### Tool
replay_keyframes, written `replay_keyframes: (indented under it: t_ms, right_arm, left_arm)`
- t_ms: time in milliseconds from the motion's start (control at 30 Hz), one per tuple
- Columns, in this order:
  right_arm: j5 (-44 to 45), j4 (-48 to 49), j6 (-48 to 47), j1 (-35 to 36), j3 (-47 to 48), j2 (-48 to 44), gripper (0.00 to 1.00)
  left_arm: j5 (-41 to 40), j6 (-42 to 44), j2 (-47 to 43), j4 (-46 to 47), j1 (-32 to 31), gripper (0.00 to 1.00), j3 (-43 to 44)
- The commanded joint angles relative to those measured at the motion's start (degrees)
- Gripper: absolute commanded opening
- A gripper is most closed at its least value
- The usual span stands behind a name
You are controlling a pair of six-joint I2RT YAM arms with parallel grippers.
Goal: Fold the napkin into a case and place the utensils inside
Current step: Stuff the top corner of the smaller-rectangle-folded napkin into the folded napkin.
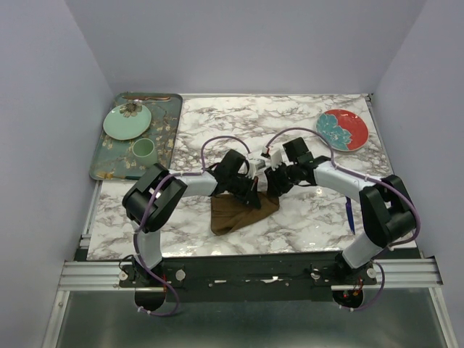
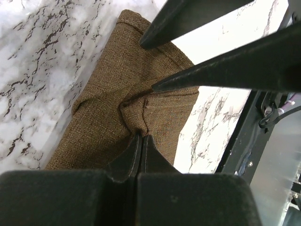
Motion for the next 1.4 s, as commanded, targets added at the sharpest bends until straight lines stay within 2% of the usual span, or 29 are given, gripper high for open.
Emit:
replay_keyframes:
  t_ms: [0,167,400,767,967,1133,1367]
  right_arm:
    - [6.4,2.7,-6.0,2.9,0.1,-1.3,0.36]
    - [10.3,4.3,-10.3,5.4,-1.9,-2.2,0.35]
    - [11.3,5.4,-12.8,7.4,-3.8,-2.5,0.35]
    - [13.7,5.6,-12.8,8.8,-4.0,-0.7,0.38]
    - [15.8,6.0,-12.0,8.8,-4.7,0.3,0.34]
    - [15.8,6.3,-10.1,8.8,-5.2,-1.1,0.33]
    - [15.6,7.3,-8.2,8.6,-5.9,-6.0,0.36]
  left_arm:
    - [-0.6,-0.1,3.2,-2.5,1.0,0.00,0.0]
    - [-0.1,-0.5,3.8,-2.5,1.4,0.00,0.4]
    - [0.0,-0.8,4.2,-2.5,1.9,0.00,0.5]
    - [0.4,-0.7,4.3,-2.6,2.7,0.00,0.5]
    - [0.5,-0.7,4.6,-2.6,3.2,0.00,0.5]
    - [0.6,-0.5,4.6,-2.6,3.4,0.00,0.5]
    - [0.5,-0.5,4.6,-2.6,3.6,0.00,0.2]
